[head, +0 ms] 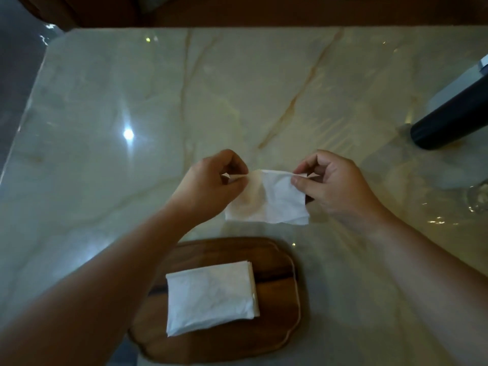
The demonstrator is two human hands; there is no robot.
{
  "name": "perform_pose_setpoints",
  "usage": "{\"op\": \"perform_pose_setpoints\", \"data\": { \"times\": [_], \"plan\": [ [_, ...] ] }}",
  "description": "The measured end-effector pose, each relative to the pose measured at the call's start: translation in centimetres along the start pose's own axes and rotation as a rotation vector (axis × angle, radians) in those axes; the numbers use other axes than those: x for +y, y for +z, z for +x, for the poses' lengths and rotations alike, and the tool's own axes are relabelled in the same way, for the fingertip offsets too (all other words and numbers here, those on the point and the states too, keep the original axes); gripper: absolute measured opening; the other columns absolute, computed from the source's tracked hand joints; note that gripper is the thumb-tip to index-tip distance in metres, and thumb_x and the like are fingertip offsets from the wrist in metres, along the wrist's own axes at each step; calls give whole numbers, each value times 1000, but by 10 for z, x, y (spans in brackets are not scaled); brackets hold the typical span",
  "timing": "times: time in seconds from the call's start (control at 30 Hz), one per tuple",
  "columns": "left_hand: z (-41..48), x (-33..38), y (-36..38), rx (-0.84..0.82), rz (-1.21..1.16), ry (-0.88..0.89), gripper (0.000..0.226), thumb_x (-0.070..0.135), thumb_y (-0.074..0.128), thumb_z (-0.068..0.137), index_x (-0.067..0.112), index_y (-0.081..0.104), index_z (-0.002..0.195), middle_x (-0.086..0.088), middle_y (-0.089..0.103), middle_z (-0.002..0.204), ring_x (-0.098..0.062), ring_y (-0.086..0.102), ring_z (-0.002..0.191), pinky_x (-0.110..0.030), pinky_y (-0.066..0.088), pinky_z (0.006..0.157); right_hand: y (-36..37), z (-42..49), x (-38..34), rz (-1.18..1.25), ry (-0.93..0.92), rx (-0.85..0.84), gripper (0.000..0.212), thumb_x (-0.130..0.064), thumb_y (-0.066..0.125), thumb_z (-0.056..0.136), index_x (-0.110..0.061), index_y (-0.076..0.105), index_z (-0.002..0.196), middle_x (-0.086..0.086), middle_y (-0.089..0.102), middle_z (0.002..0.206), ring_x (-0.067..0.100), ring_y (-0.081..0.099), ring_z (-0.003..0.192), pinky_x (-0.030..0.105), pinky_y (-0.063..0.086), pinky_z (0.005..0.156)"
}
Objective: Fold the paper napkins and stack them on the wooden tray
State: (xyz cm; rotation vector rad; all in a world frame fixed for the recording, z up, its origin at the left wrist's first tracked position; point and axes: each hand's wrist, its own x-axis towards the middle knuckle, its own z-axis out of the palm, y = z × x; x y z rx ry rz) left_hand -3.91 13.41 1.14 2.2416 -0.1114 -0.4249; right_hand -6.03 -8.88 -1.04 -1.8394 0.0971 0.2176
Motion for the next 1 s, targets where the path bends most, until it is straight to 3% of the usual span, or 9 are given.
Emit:
{"op": "perform_pose_setpoints", "data": {
  "times": [0.17,0.23,0.37,0.47,0.57,0.67,0.73,0.87,1.0],
  "plan": [
    [-48,-23,-20,19,-97,-96,18,13,68,80,29,61,80,13,67,82,-9,67,67,-19,51,60,30,-36,-7,-17,37,-90,13,-7,70,82,-16,61,80,-2,67,77,18,69,63,37,56,53],
    [-67,-35,-25,15,-77,-114,20,12,69,80,30,60,79,14,66,82,-7,66,65,-11,48,57,45,-48,0,-37,52,-113,17,-11,73,80,-24,62,76,-7,68,75,18,67,61,33,53,55],
    [-100,-58,-28,-39,-48,-166,20,16,68,82,34,59,79,14,65,86,-4,68,69,-19,55,60,70,-72,12,-103,70,-172,19,-9,73,80,-23,61,75,-11,66,67,3,62,56,16,46,56],
    [-118,-70,-27,-71,15,-183,22,15,67,81,36,58,77,13,62,72,6,60,64,-6,45,54,83,-85,19,-140,63,-199,11,-21,72,77,-24,62,78,-4,66,65,11,60,57,29,48,60],
    [-131,-79,-26,-86,49,-196,28,13,67,79,37,55,72,11,58,59,2,56,52,-8,41,49,94,-93,19,-207,52,-212,10,-26,68,75,-25,61,81,7,68,67,32,62,60,42,51,60],
    [-140,-87,-23,-91,62,-210,29,13,66,80,39,54,71,13,59,67,-3,57,58,-11,40,51,100,-98,16,-298,-8,-258,12,-15,70,79,-22,61,79,-13,61,55,10,50,45,22,40,49],
    [-143,-92,-21,-84,94,-192,29,14,66,80,39,53,71,12,58,67,-4,57,59,-12,40,52,103,-99,12,-407,-72,-273,14,-13,69,80,-23,60,79,-15,57,55,7,48,47,13,34,49],
    [-151,-98,-19,-59,270,-28,12,16,67,79,25,60,85,13,57,81,-8,55,65,-11,33,52,108,-103,8,-690,-268,-258,8,-20,66,79,-20,59,83,-8,58,85,11,55,69,30,46,58],
    [-157,-97,-25,-31,481,139,16,27,66,81,21,64,96,0,61,103,-22,61,80,-26,36,52,106,-107,-1,-880,-372,-202,14,-25,67,78,-19,60,89,-2,59,96,19,61,76,25,39,57]
  ]
}}
